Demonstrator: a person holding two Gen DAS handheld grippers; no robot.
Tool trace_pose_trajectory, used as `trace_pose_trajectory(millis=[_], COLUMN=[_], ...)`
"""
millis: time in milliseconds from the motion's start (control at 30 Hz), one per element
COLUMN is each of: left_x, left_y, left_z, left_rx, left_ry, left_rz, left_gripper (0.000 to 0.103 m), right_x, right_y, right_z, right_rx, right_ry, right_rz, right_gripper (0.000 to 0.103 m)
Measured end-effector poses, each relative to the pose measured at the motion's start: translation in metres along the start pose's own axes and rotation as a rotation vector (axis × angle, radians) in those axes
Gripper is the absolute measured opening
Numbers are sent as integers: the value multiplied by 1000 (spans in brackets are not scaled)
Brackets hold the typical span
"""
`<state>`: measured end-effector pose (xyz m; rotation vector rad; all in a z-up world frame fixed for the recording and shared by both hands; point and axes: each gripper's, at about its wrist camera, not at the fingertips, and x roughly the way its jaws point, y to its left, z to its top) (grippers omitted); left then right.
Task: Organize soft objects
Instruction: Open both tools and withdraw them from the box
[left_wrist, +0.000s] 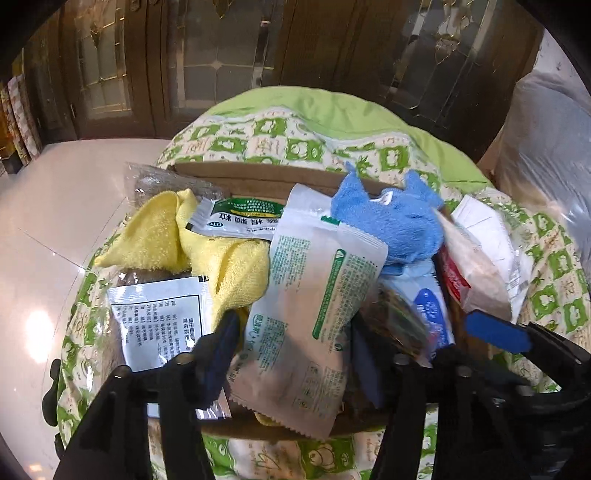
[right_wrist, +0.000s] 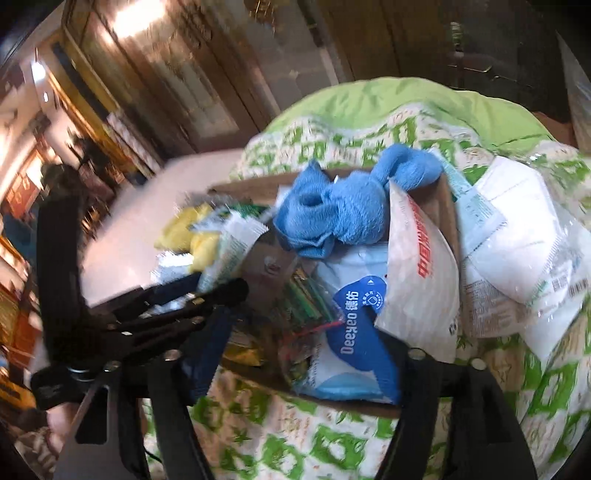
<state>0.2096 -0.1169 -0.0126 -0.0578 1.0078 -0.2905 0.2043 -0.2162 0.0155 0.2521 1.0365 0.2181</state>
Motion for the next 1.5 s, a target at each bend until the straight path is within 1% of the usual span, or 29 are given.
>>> trace_pose_trajectory(millis=[100, 167, 200, 267, 300, 367, 433, 500, 567, 633, 767, 867, 967, 1200, 1300, 1367, 1500], left_x=[-14, -27, -33, -51, -60, -77, -99, -118, -129, -140, -161, -172, -187, -206, -210, -214, -224], left_y=[-6, -11, -13, -17, -18, -17, -18, -18, -17, -17, -16, -23, -30, -32, -32, -34, -38], left_z=[-4, -10, -13, -23, -27, -36, -49, -60, -67, -73, -82, -91, -104, -123, -127, -131, -136], left_rx=[14, 40, 53, 81, 89, 95, 99, 109, 118, 115, 80, 92, 117, 103, 98, 103, 119], left_ry=[-31, -64, -79, -122, -143, -183, -245, -289, -312, -313, -287, -282, -274, -238, -210, -212, -233], left_rz=[20, 46, 58, 96, 117, 150, 201, 252, 288, 317, 299, 311, 325, 298, 279, 271, 280], left_gripper=[68, 70, 71, 74, 77, 86, 98, 102, 102, 102, 102, 102, 102, 102, 102, 102, 102], right_x=[-12, -21, -27, -38, -43, -59, -71, -79, -85, -88, -97, -108, -118, -141, -149, -155, -162], right_y=[-4, -6, -7, -7, -8, -9, -10, -10, -8, -4, 11, 26, 36, 49, 52, 54, 60], right_z=[-8, -16, -21, -27, -29, -38, -48, -56, -65, -71, -87, -97, -105, -118, -121, -122, -126], right_rx=[44, 63, 68, 72, 75, 80, 87, 98, 107, 106, 75, 34, 22, 7, 5, 4, -9], right_ry=[-21, -35, -46, -72, -91, -147, -187, -204, -209, -200, -190, -201, -197, -202, -208, -210, -210], right_rz=[23, 17, 7, -19, -33, -73, -99, -105, -116, -125, -139, -156, -159, -170, -177, -185, -201], right_gripper=[73, 80, 81, 88, 90, 98, 102, 103, 103, 103, 103, 103, 103, 103, 103, 103, 103])
